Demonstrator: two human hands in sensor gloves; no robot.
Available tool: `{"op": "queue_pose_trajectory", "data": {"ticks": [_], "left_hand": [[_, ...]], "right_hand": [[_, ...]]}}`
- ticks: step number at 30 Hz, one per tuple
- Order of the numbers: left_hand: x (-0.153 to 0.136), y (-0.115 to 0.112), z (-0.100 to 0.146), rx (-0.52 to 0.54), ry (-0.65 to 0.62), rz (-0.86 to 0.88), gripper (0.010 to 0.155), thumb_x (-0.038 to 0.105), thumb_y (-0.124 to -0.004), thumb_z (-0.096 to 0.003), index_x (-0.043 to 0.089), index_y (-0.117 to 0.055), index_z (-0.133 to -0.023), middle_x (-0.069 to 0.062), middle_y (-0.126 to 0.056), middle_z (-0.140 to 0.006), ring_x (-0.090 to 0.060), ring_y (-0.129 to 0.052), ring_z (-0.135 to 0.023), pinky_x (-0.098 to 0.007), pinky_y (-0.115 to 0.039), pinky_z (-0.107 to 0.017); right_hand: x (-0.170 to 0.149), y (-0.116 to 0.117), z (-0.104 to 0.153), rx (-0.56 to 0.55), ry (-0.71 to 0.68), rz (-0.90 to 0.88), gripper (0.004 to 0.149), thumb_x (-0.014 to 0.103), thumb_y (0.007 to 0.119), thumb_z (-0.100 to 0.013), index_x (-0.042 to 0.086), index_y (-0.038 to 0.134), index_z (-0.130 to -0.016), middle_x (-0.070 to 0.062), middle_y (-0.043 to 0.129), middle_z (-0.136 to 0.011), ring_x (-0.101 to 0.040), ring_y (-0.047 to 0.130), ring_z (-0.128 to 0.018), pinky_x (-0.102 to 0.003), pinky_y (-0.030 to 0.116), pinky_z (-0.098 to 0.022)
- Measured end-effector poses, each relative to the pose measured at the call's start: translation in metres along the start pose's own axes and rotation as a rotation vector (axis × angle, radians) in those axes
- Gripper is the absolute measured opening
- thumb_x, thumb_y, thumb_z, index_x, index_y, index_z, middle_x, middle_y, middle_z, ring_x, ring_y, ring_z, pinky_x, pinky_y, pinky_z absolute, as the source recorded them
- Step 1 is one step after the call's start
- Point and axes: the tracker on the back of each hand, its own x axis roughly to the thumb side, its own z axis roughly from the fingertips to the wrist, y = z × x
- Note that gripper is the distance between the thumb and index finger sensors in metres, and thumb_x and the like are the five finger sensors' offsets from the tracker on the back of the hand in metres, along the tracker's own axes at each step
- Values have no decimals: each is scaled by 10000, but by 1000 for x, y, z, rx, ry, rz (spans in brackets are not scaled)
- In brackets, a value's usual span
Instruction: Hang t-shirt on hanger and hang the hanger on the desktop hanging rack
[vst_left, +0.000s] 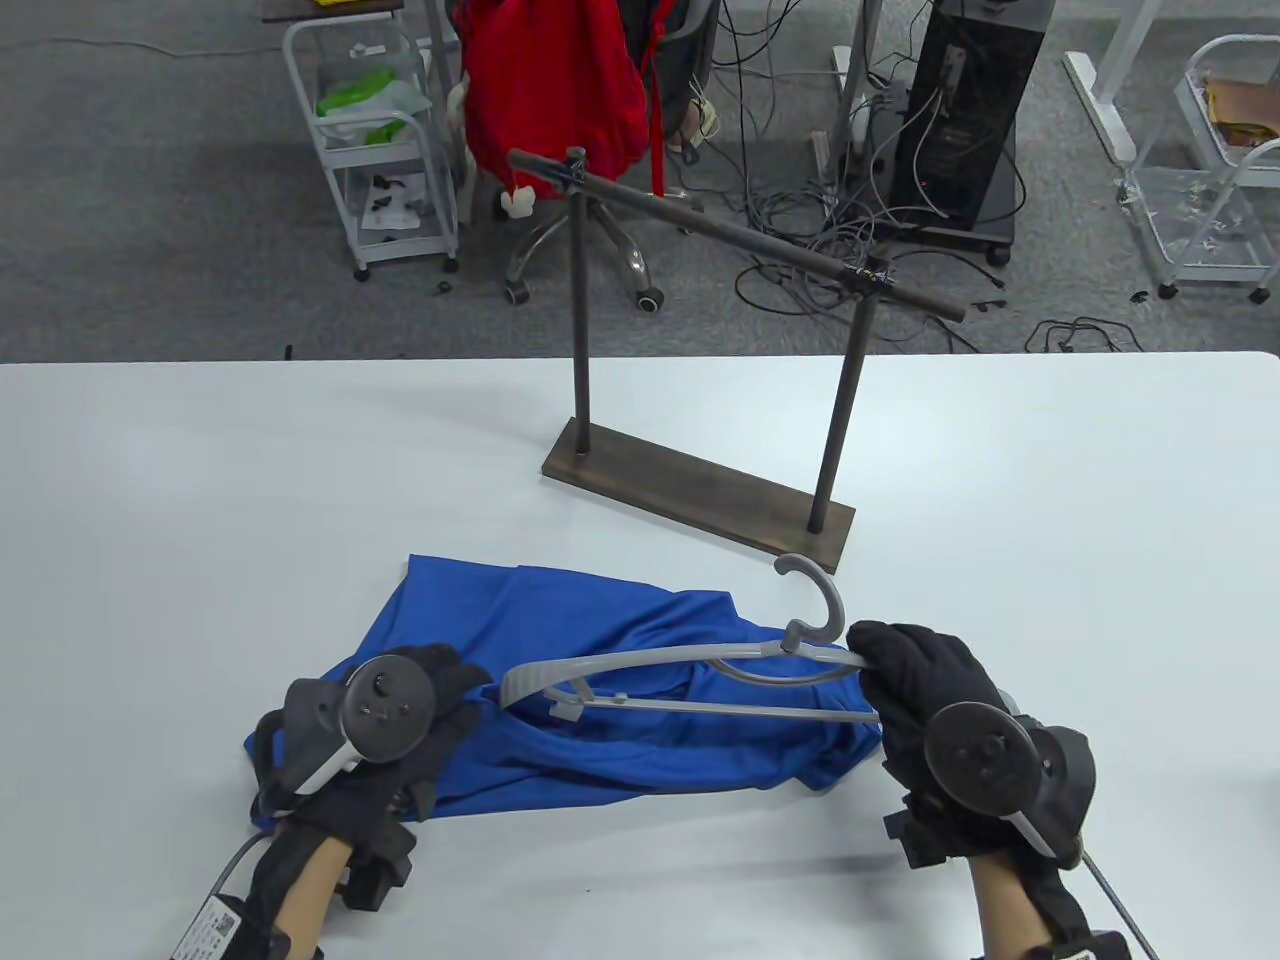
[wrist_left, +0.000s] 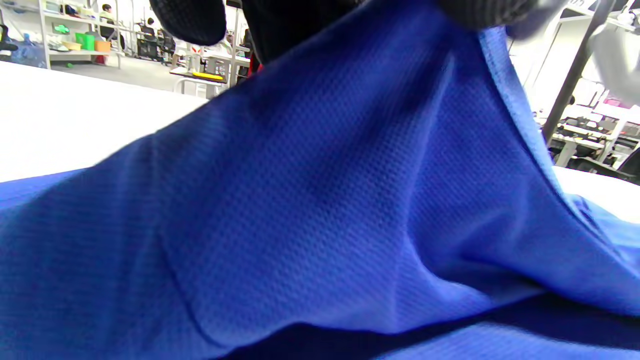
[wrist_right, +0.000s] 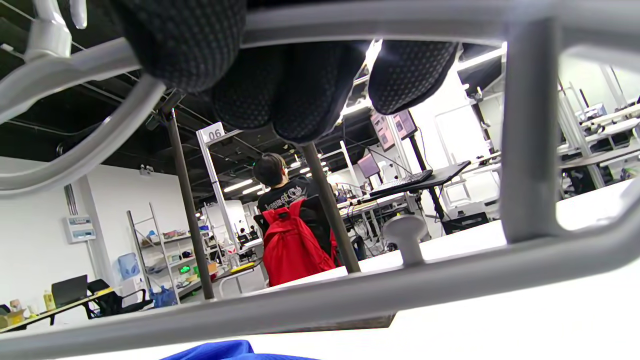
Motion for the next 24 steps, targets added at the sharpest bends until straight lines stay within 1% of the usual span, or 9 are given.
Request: {"op": "queue_pose_trajectory", "data": {"ticks": [4, 6, 10, 14, 16, 18, 19, 21, 24], "left_hand": [[2, 2, 3, 21, -16, 11, 533, 588, -624, -442, 555, -698, -970, 107, -698, -1175, -210, -683, -1119, -591, -545, -836], [5, 3, 5, 63, -49, 46, 532, 590, -627, -440, 556, -704, -965, 110, -719, -1161, -203, -707, -1105, -587, -560, -830], [10, 8, 10, 117, -116, 134, 531, 588, -634, -440, 543, -715, -963, 110, -750, -1139, -202, -735, -1084, -584, -576, -822], [22, 8, 17, 178, -187, 192, 544, 590, -635, -442, 554, -686, -983, 119, -782, -1118, -196, -766, -1064, -578, -592, -817], [31, 5, 18, 187, -217, 199, 556, 591, -637, -440, 554, -672, -993, 114, -810, -1099, -195, -791, -1046, -578, -602, -811], [40, 1, 20, 169, -245, 178, 575, 594, -625, -442, 561, -624, -1016, 131, -832, -1067, -181, -809, -1026, -574, -601, -817], [45, 0, 21, 181, -257, 167, 581, 595, -622, -441, 570, -605, -1022, 144, -847, -1043, -169, -824, -1011, -567, -605, -821], [52, -1, 24, 188, -272, 146, 579, 602, -620, -439, 576, -607, -1017, 180, -875, -972, -133, -857, -960, -548, -610, -830], [63, -4, 30, 187, -317, 123, 571, 605, -622, -441, 570, -621, -1011, 212, -878, -902, -105, -871, -906, -529, -612, -841]], "right_hand": [[4, 5, 1, 21, -13, 29, 451, 359, 768, -464, 397, 699, -908, 107, 832, -899, -157, 896, -841, -526, 730, -741], [9, 9, 2, 34, -26, 45, 450, 366, 766, -468, 400, 694, -911, 111, 830, -901, -150, 894, -844, -521, 732, -744], [26, 16, 7, 9, -67, 98, 450, 371, 767, -471, 389, 697, -915, 100, 838, -894, -156, 903, -829, -517, 752, -726], [52, 22, 15, -48, -159, 125, 451, 381, 771, -468, 388, 701, -913, 100, 847, -881, -152, 915, -809, -504, 780, -703], [66, 23, 20, -88, -199, 118, 452, 382, 770, -467, 385, 701, -913, 97, 852, -873, -152, 925, -793, -498, 799, -685], [79, 24, 24, -115, -231, 99, 451, 384, 769, -467, 381, 702, -913, 95, 856, -865, -152, 934, -776, -492, 817, -669], [85, 25, 26, -119, -249, 90, 449, 381, 771, -465, 379, 707, -910, 90, 857, -864, -155, 936, -771, -496, 816, -665], [97, 28, 31, -121, -292, 114, 452, 383, 776, -462, 374, 711, -909, 87, 864, -854, -154, 944, -753, -483, 829, -652], [112, 35, 39, -101, -347, 112, 456, 385, 777, -459, 370, 709, -910, 85, 870, -843, -151, 952, -734, -468, 844, -635]]}}
